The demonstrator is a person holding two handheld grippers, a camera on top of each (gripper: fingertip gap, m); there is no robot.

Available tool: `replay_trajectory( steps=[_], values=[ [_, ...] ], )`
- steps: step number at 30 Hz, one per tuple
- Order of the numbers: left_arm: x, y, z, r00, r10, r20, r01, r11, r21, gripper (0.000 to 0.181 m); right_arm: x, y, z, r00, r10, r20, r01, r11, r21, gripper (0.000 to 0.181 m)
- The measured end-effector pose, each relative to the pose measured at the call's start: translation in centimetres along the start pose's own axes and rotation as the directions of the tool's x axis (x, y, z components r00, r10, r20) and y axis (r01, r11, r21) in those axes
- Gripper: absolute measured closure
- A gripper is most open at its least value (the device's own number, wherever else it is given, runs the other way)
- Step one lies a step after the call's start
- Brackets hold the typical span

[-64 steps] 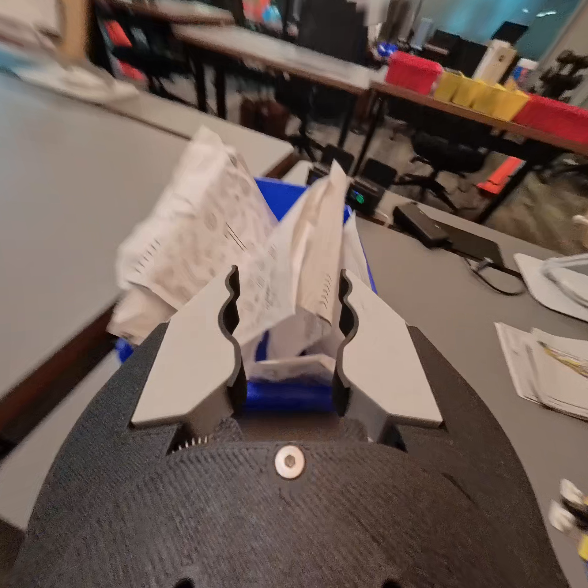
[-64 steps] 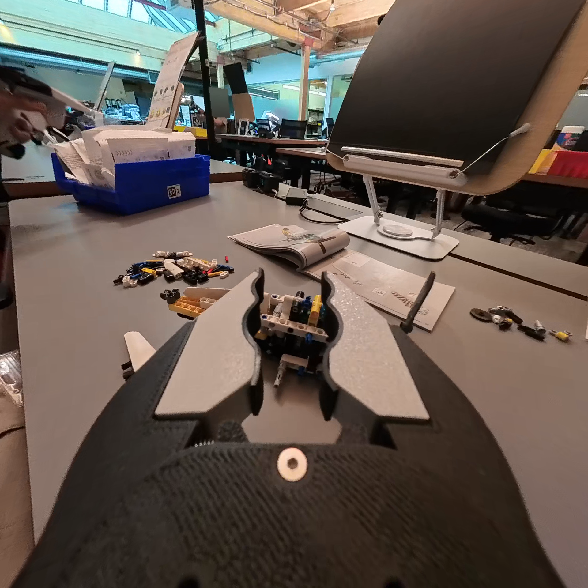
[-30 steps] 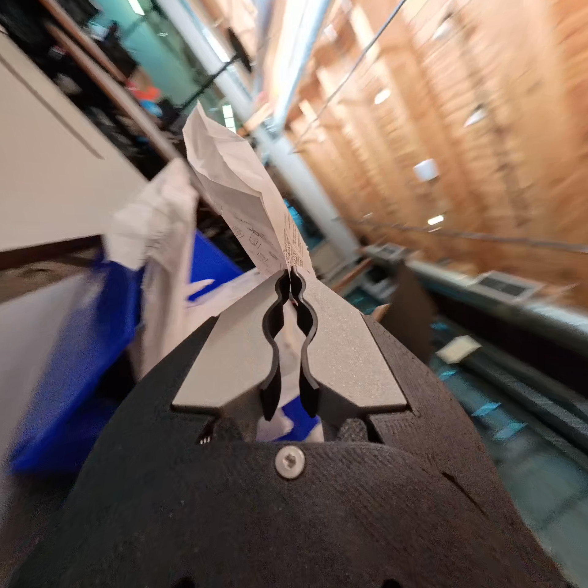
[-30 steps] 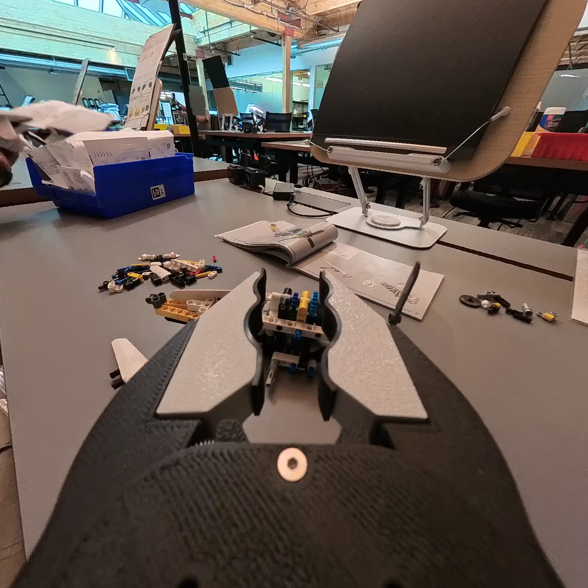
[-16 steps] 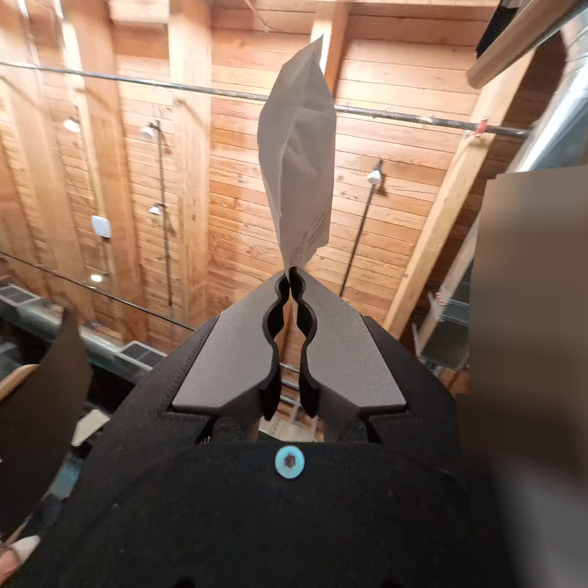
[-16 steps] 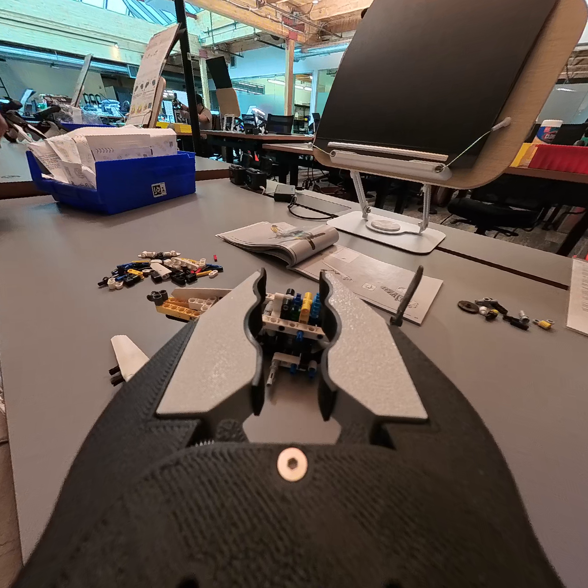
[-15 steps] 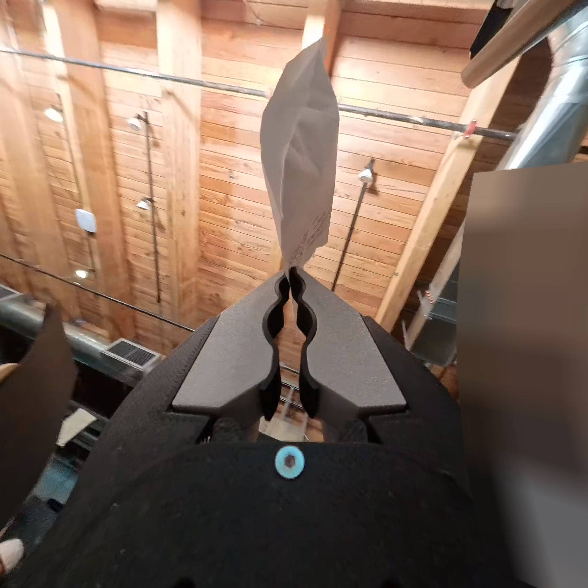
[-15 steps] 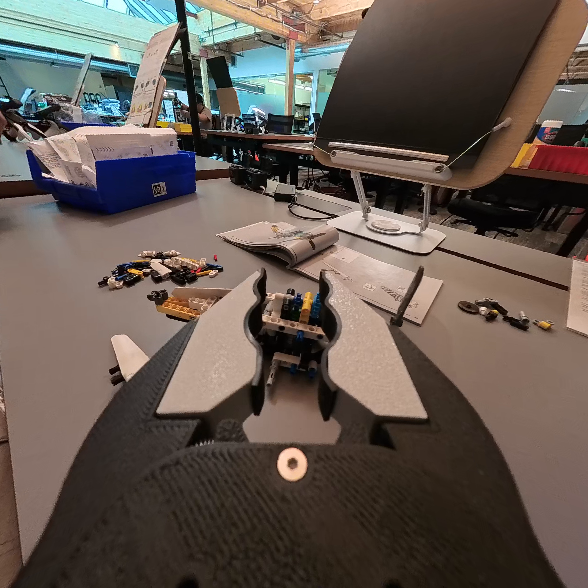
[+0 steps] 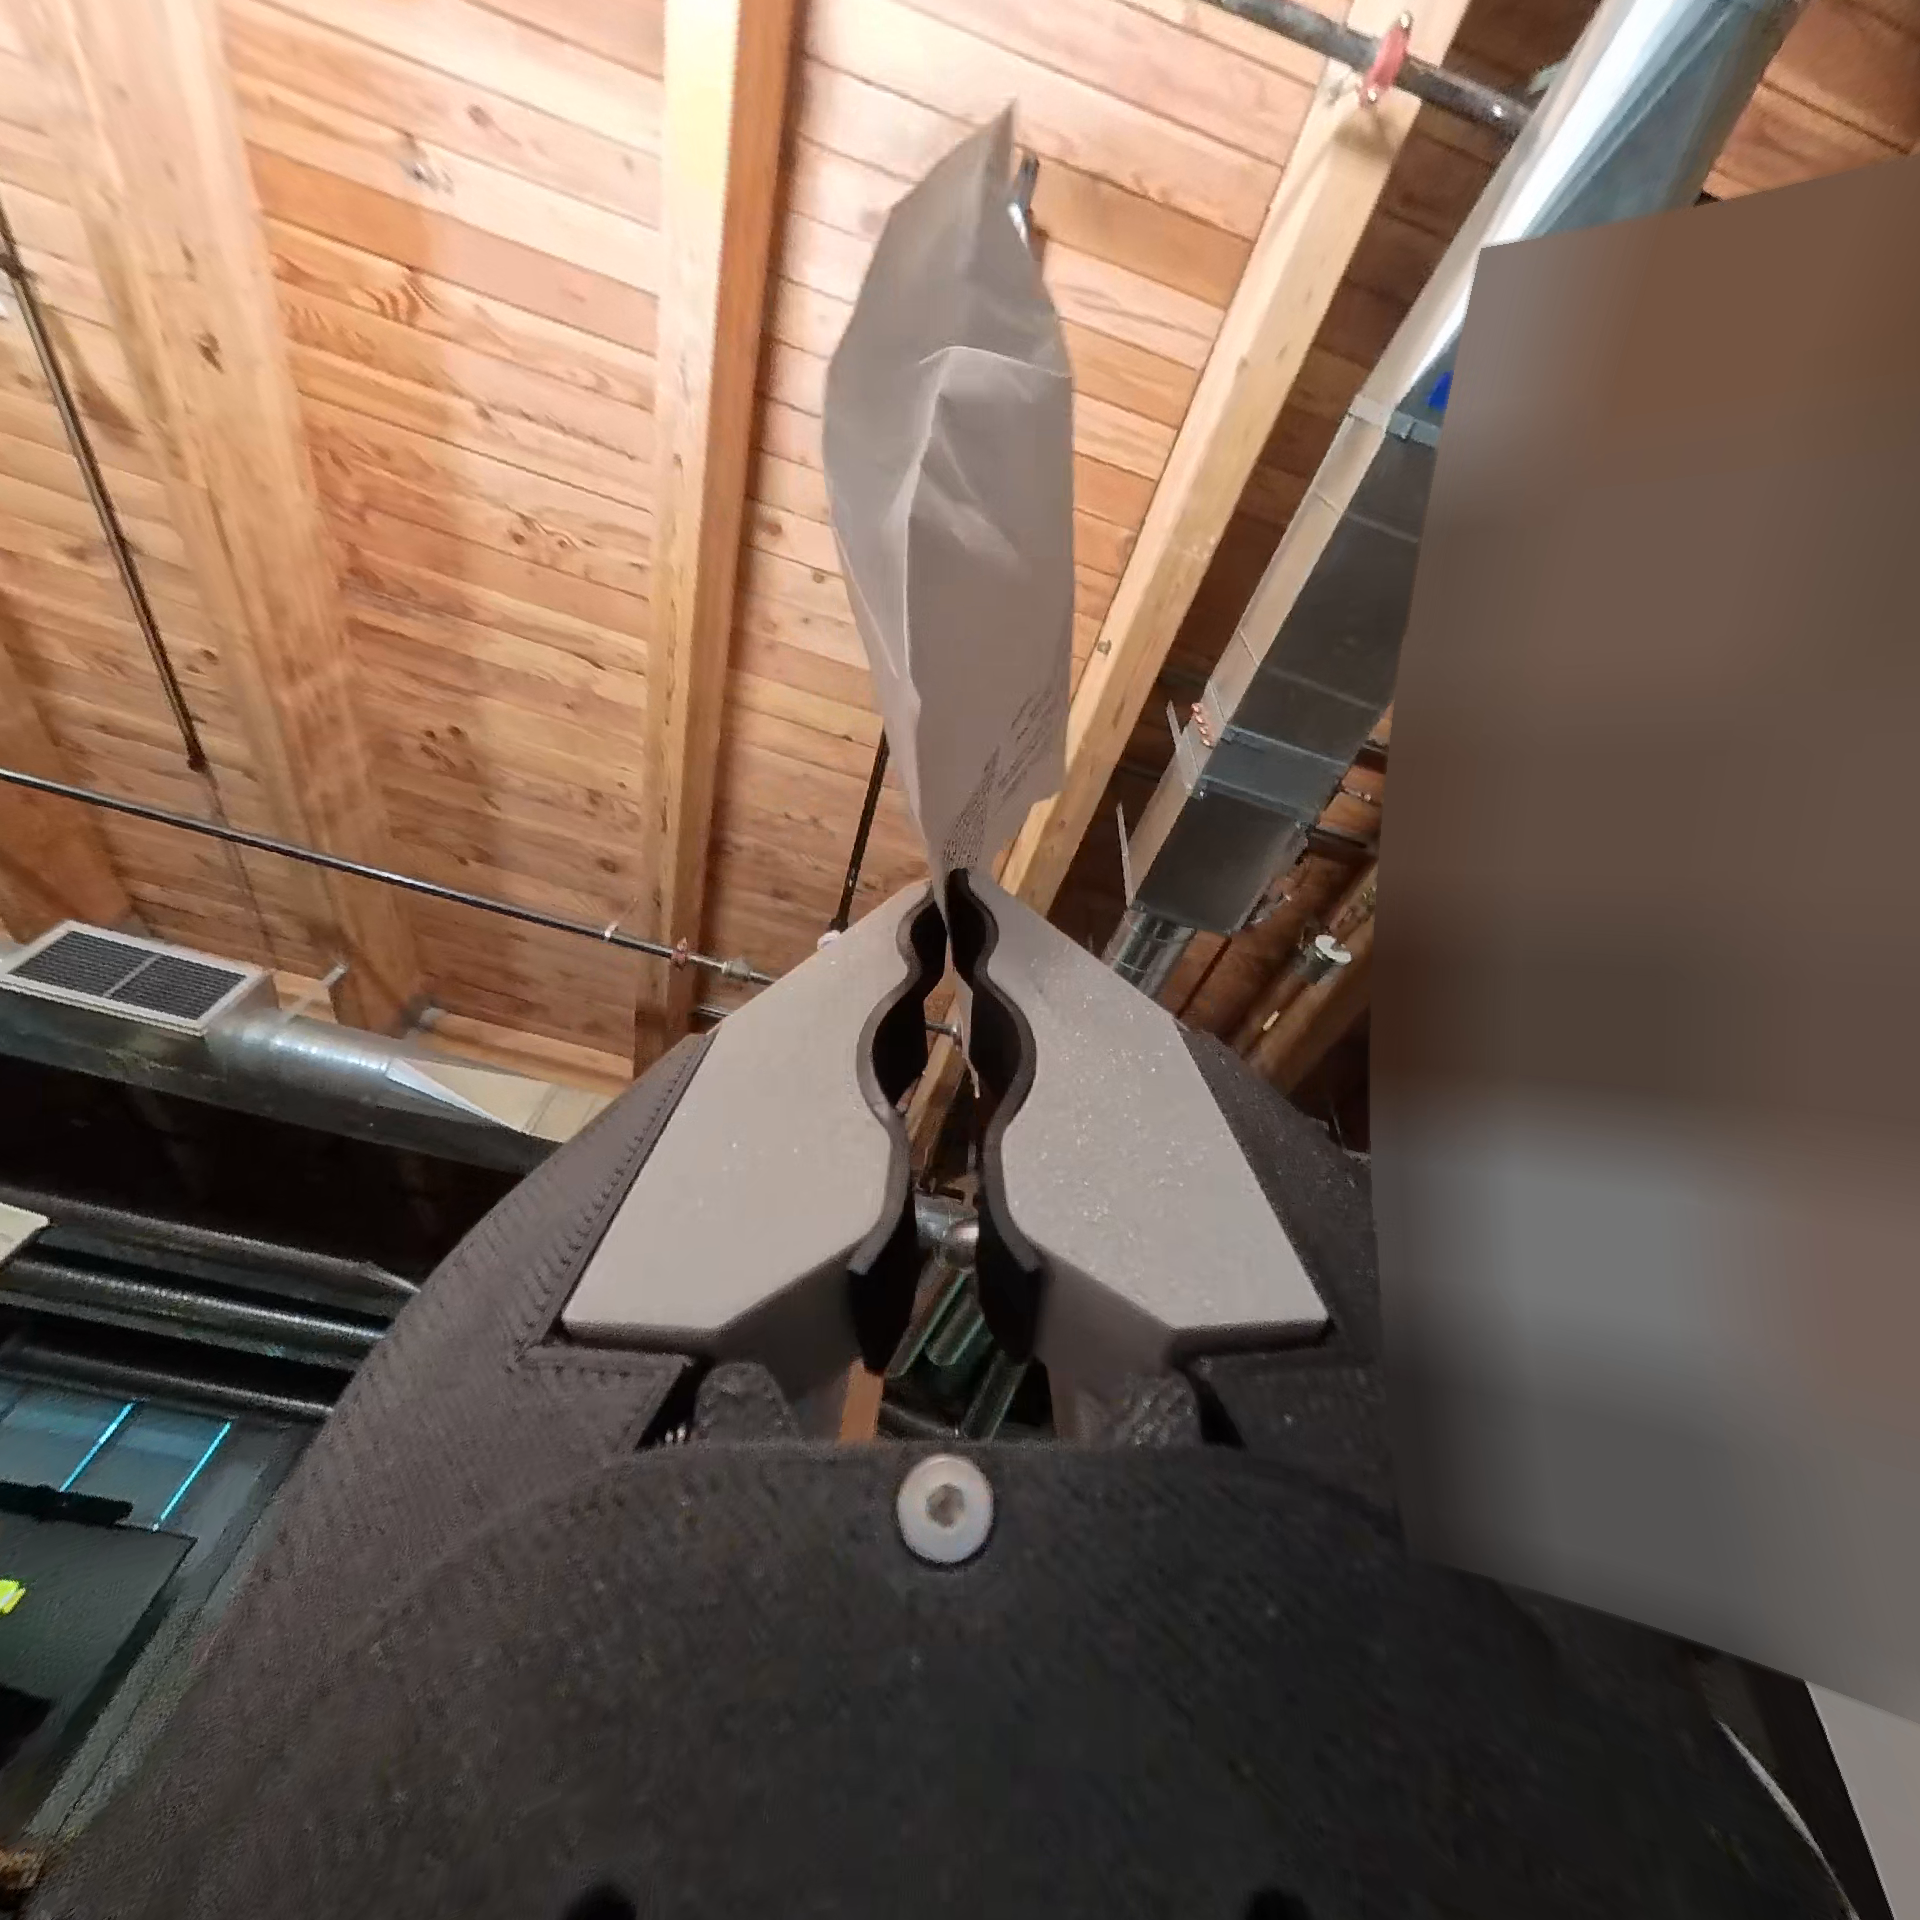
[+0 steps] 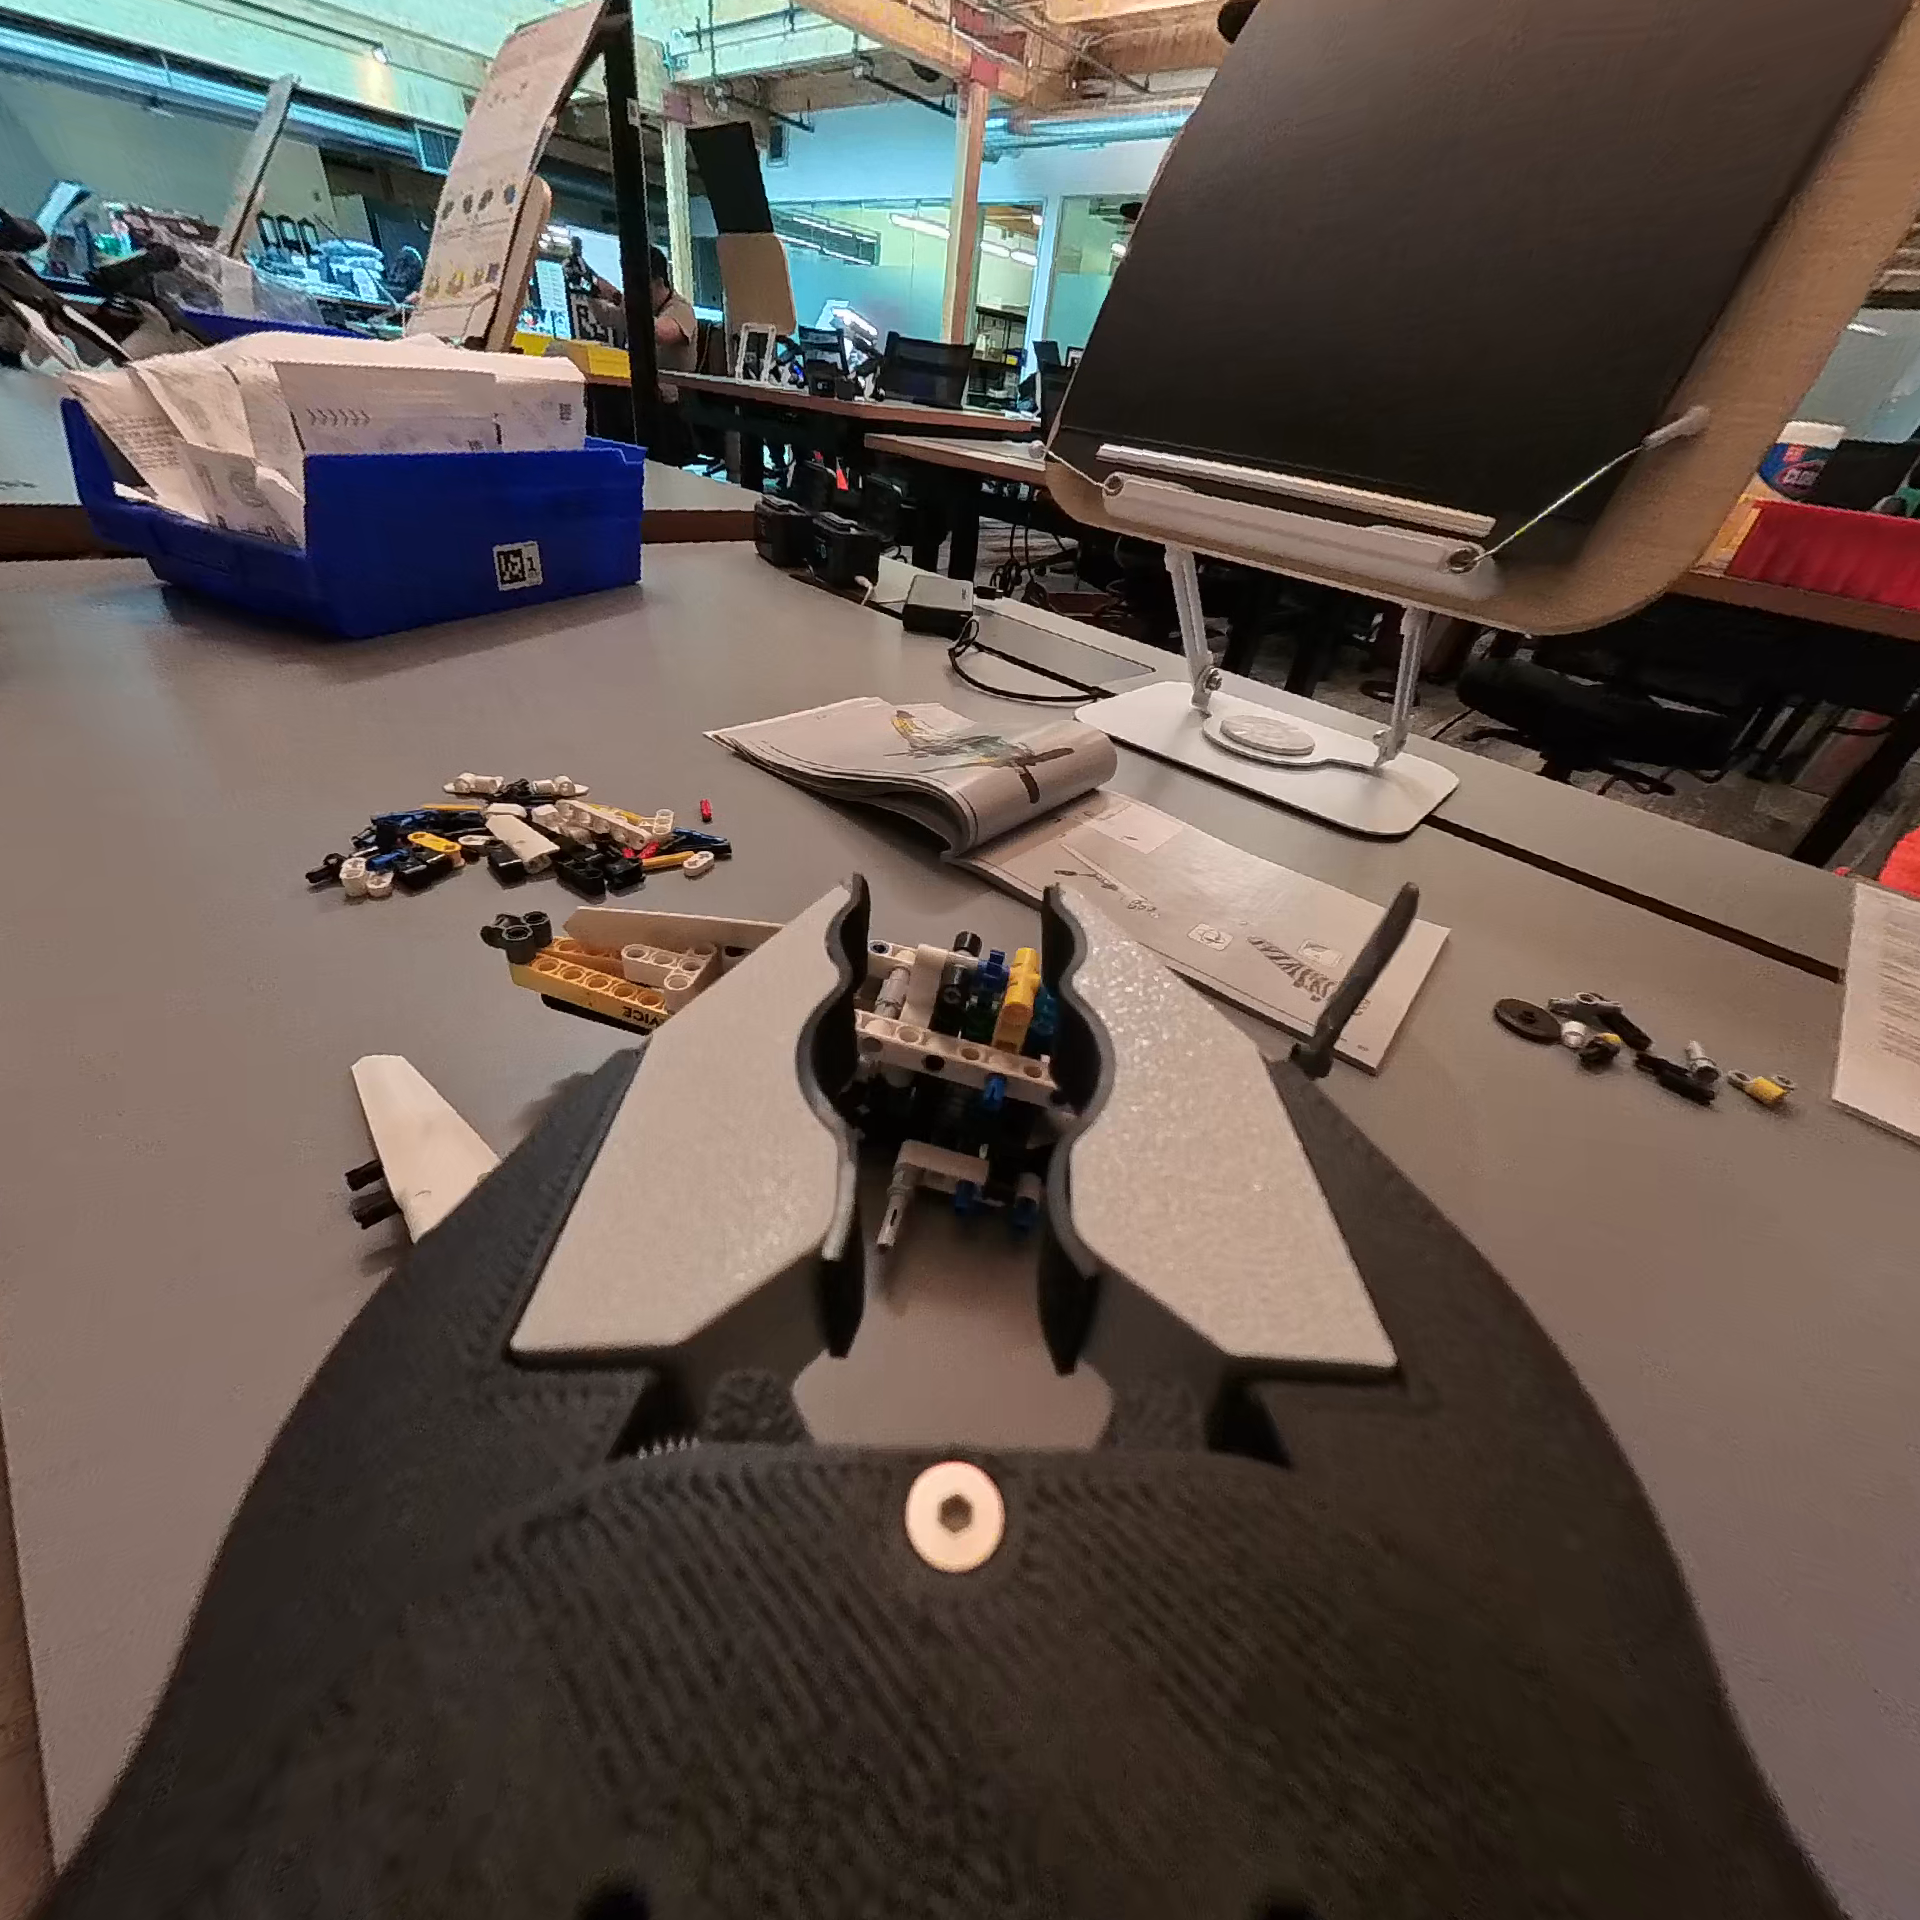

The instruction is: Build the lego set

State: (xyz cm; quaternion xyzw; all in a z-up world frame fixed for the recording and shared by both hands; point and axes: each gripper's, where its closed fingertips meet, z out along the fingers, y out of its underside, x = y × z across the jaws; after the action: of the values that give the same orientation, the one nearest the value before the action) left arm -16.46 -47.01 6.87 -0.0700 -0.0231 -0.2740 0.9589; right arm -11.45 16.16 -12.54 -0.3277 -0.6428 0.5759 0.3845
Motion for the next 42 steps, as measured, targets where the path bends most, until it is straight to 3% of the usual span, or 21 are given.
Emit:
replay_trajectory(
  steps=[6,11,15,18,21,23,25,27,29,31,42],
  values=[
    [-0.9,0.7,0.7,0.998,0.019,0.065,-0.018,1.000,-0.019,0.181,0.0,-0.1,-0.1,1.000,-0.002,0.001,0.002,1.000,0.005,0.150],
    [-2.7,-0.8,-0.4,0.929,0.187,0.319,-0.199,0.980,0.005,0.181,0.0,-0.1,-0.1,1.000,-0.001,0.001,0.001,1.000,0.007,0.151],
    [-3.5,-2.7,-2.2,0.767,0.352,0.537,-0.395,0.918,-0.038,0.181,0.0,-0.1,-0.1,1.000,0.002,0.001,-0.002,1.000,0.005,0.150],
    [-4.2,-4.3,-4.1,0.592,0.432,0.681,-0.510,0.854,-0.099,0.181,0.0,-0.1,-0.1,1.000,0.006,0.000,-0.006,1.000,0.004,0.151],
    [-5.7,-5.5,-6.7,0.400,0.461,0.792,-0.547,0.813,-0.197,0.181,0.1,0.0,0.0,1.000,0.011,0.001,-0.011,1.000,0.003,0.150],
    [-6.7,-6.0,-8.2,0.359,0.431,0.828,-0.523,0.828,-0.203,0.181,0.1,0.0,0.0,1.000,0.014,0.001,-0.014,1.000,0.002,0.150],
    [-6.8,-6.3,-8.7,0.424,0.358,0.832,-0.499,0.859,-0.115,0.181,0.2,0.0,0.0,1.000,0.016,0.000,-0.016,1.000,0.002,0.150],
    [-6.2,-6.5,-8.3,0.582,0.258,0.771,-0.449,0.892,0.041,0.181,0.2,0.0,0.0,1.000,0.016,-0.001,-0.016,1.000,0.002,0.151],
    [-5.1,-6.6,-7.5,0.775,0.120,0.620,-0.326,0.917,0.231,0.181,0.2,0.0,0.0,1.000,0.016,-0.001,-0.016,1.000,0.001,0.151],
    [-4.8,-6.7,-7.4,0.871,0.017,0.491,-0.206,0.920,0.334,0.181,0.2,0.0,0.0,1.000,0.016,0.000,-0.016,1.000,-0.002,0.150],
    [-8.0,-6.6,-9.4,0.790,-0.079,0.609,-0.201,0.904,0.377,0.181,0.1,0.0,0.0,1.000,0.013,0.000,-0.013,1.000,-0.001,0.151]
  ],
)
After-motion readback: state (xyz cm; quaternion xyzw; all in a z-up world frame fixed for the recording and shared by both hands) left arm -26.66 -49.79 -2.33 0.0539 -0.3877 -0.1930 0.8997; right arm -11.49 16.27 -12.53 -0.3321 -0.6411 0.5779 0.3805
